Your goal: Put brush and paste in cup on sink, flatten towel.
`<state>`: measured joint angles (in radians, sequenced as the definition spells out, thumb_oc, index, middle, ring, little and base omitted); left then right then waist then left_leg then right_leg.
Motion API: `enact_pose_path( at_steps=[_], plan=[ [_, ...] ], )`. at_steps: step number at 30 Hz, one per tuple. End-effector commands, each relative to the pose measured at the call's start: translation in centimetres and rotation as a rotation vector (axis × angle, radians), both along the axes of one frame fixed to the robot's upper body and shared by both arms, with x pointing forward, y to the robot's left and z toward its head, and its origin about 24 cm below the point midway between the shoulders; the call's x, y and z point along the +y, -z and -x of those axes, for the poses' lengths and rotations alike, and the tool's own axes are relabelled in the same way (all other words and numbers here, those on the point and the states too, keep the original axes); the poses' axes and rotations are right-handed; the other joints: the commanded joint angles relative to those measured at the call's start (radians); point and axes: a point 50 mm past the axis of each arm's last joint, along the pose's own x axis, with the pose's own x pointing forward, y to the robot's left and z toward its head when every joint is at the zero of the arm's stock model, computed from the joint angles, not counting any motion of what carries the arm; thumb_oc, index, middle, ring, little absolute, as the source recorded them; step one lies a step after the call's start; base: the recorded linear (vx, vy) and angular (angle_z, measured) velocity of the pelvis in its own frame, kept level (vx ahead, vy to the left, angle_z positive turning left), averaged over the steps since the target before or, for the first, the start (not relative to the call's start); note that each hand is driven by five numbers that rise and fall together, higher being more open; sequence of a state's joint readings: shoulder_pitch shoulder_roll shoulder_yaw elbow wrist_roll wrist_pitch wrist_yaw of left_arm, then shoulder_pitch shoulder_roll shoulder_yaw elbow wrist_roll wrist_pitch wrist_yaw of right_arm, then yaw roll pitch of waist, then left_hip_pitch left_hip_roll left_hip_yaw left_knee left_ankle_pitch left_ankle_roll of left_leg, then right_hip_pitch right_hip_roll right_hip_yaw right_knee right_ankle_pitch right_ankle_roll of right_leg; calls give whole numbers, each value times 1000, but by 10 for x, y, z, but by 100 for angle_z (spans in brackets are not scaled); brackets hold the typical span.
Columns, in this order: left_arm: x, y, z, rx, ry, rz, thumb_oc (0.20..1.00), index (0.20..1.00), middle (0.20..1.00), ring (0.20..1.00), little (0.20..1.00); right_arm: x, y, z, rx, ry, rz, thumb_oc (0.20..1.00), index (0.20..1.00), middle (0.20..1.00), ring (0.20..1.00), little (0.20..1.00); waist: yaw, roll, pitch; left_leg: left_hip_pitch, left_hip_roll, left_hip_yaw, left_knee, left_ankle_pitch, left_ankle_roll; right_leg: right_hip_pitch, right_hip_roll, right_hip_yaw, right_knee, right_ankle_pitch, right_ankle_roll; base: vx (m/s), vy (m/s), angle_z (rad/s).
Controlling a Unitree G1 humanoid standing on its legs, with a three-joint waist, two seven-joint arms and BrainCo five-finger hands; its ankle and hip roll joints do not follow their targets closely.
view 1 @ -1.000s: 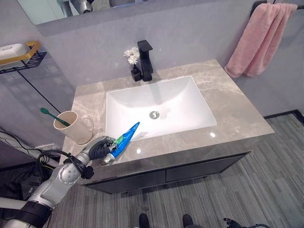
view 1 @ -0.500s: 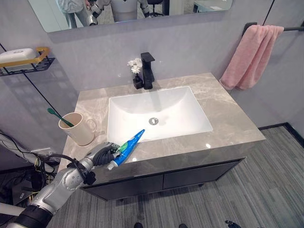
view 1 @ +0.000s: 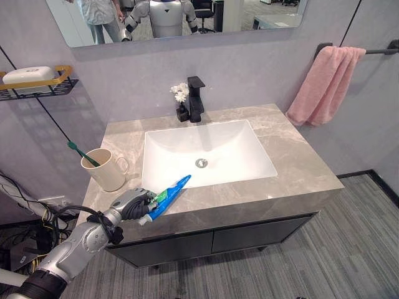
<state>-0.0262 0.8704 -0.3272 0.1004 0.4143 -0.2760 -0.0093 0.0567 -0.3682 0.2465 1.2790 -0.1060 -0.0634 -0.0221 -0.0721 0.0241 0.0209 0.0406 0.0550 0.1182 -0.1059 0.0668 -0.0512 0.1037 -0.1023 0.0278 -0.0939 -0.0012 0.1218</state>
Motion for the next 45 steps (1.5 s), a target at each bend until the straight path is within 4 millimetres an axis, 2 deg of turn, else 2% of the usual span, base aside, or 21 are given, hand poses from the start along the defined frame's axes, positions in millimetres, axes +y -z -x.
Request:
enact_pose_path(
  at_steps=[1,8,10,15,18,28,31,36,44,45],
  plan=[
    [23,-28,-11,-134,-61,-76,200,200,200,200,200,1,0,-6,-15,35,12,1000,1000,1000,1000,1000,-6,-28,-9,29,103,6,19,-62,-64,-61,-85,-33,7,78,55,0,0,0],
    [36,-55,-17,-296,-125,-98,200,200,200,200,200,6,2,-5,-11,26,3,1000,1000,1000,1000,1000,-4,-32,-12,31,104,3,19,-60,-67,-56,-83,-35,7,77,53,0,0,0],
    [37,-70,-19,-383,-144,-81,200,200,200,200,200,8,3,-3,-6,26,-3,1000,1000,1000,1000,1000,-3,-32,-14,33,103,3,19,-62,-67,-54,-84,-36,7,76,52,0,0,0],
    [39,-98,-15,-544,-165,-48,200,200,200,200,200,12,5,-2,-1,26,-16,1000,1000,1000,1000,1000,-1,-33,-16,38,104,3,19,-64,-68,-50,-85,-37,7,74,51,0,0,0],
    [40,-108,-12,-610,-186,-18,200,200,200,200,200,13,5,-1,1,25,-18,1000,1000,1000,1000,1000,-5,-32,-15,39,103,2,19,-67,-68,-49,-85,-36,7,73,49,0,0,0],
    [38,-117,-11,-674,-199,25,200,200,200,200,200,14,5,-4,-7,23,-20,1000,1000,1000,1000,1000,-6,-31,-13,50,101,7,19,-73,-65,-46,-87,-30,7,70,48,0,0,0],
    [35,-125,-10,-726,-185,43,200,200,200,200,200,10,2,-10,-68,120,-26,1000,1000,1000,1000,1000,-10,-30,-17,51,101,9,19,-75,-65,-47,-86,-29,7,69,48,0,0,0],
    [34,-127,-11,-744,-185,63,200,200,200,200,200,4,-1,-16,-138,234,-30,1000,1000,1000,1000,1000,-15,-31,-20,52,101,10,19,-76,-65,-48,-86,-27,7,69,49,0,0,0],
    [30,-126,-12,-725,-173,108,200,200,200,200,200,1,-1,-14,-118,235,-12,1000,1000,1000,1000,1000,-13,-35,-24,57,102,14,19,-80,-64,-46,-83,-23,7,68,47,0,0,0],
    [29,-125,-11,-720,-177,145,282,282,282,282,282,2,0,-10,-100,239,-13,1000,1000,1000,1000,1000,-12,-37,-23,57,102,16,19,-80,-64,-46,-83,-23,7,68,47,0,0,0]
  ],
)
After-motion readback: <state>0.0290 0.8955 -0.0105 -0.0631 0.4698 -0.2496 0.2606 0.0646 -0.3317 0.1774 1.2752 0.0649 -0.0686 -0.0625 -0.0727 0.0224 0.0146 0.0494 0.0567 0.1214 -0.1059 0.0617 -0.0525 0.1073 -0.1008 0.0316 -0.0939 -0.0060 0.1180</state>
